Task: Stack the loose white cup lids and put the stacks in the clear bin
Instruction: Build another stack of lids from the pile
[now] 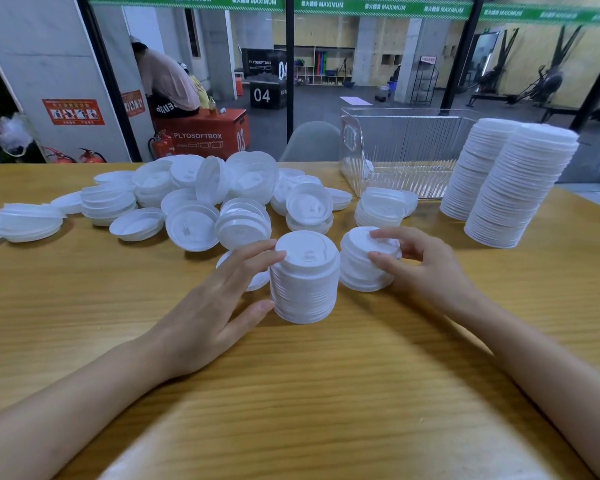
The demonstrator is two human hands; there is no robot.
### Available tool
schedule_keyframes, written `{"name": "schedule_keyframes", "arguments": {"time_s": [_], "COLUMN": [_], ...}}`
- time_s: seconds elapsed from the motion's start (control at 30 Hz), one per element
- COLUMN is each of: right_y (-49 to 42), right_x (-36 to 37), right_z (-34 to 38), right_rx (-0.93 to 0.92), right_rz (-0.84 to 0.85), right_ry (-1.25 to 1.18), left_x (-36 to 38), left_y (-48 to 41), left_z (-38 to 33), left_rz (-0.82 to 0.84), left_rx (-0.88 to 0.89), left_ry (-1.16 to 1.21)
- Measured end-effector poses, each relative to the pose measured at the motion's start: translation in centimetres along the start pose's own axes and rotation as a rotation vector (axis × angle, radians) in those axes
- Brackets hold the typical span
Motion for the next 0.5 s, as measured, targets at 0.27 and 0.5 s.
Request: {"name": "schedule_keyframes", "arguments": {"time_s": [0.27, 0.5], "right_y": [-0.3, -0.3], "right_x": [-0.7, 3.4], "right_z": [2.7, 7.8], "right_rx": [-0.048, -0.191], "right_rz": [-0.025, 0.193], "right_ry": [-0.035, -0.092], "left_x": [-0.1, -1.0], "left_y": [0.1, 0.1], "left_z": [-0.1, 0.0], "left_rz": [0.001, -0.099], "left_rx": [-0.009, -0.008], "left_ry": [0.009, 0.035]}}
Point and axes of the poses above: each hand's wrist, its own y-axis away from the middle knuckle, its own x-axis out of the palm, z = x × y, the point moved 9 cm from there along -y, towards the middle knuckle, and after that the axes turned 1 degree about -y, right-handed, at the moved point
